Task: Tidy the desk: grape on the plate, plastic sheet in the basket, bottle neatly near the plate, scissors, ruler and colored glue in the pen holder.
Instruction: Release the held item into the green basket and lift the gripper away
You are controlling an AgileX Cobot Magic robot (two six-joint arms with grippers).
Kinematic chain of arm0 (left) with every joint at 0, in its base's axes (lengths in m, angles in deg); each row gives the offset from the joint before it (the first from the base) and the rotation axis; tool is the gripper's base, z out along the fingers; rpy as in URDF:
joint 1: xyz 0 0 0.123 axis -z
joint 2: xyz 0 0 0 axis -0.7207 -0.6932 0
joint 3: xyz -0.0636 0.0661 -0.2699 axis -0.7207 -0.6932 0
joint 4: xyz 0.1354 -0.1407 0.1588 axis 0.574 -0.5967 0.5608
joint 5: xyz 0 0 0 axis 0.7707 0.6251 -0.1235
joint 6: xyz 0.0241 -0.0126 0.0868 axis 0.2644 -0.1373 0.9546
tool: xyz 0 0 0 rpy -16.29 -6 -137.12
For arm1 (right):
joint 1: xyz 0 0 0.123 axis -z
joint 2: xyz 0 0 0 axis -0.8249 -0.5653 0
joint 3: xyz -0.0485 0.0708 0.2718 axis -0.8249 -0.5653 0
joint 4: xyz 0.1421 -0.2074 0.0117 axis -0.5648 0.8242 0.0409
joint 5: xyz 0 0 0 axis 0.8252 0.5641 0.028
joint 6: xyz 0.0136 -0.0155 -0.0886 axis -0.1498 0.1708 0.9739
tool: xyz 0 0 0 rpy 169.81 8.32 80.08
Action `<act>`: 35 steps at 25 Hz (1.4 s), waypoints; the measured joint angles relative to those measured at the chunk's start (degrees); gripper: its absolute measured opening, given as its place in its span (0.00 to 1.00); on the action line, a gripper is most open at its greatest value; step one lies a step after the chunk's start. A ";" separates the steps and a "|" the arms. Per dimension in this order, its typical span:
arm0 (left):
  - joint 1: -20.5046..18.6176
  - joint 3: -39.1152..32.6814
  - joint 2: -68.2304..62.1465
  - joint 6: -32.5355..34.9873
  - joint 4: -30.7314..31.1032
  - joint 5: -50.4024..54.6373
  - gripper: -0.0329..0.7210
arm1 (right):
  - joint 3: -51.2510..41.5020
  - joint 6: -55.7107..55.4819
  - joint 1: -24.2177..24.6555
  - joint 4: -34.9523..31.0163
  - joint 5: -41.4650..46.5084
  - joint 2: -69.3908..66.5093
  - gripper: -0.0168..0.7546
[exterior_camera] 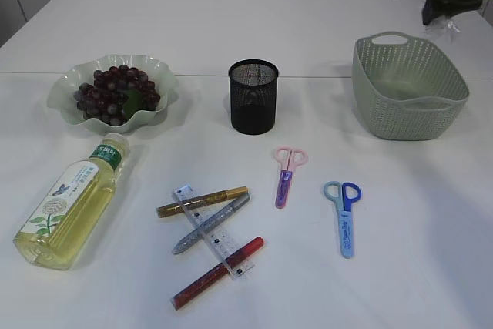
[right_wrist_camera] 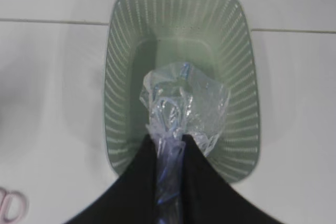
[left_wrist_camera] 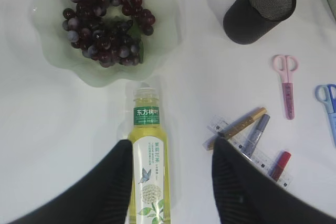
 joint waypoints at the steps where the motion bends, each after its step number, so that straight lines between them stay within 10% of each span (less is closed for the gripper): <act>1: 0.00 0.00 0.00 0.00 0.00 0.00 0.52 | 1.96 0.00 0.00 0.00 0.14 -1.42 0.11; 21: 0.00 0.00 0.00 0.00 -0.03 0.00 0.52 | 19.06 0.73 4.20 -1.32 2.84 -21.03 0.15; 30: 0.00 0.00 0.00 0.00 -0.12 0.00 0.52 | 19.06 0.87 4.20 -3.38 2.98 -21.18 0.60; 35: 0.00 0.00 0.00 0.00 -0.12 0.00 0.52 | 19.06 0.87 4.20 -4.01 4.58 -21.18 0.65</act>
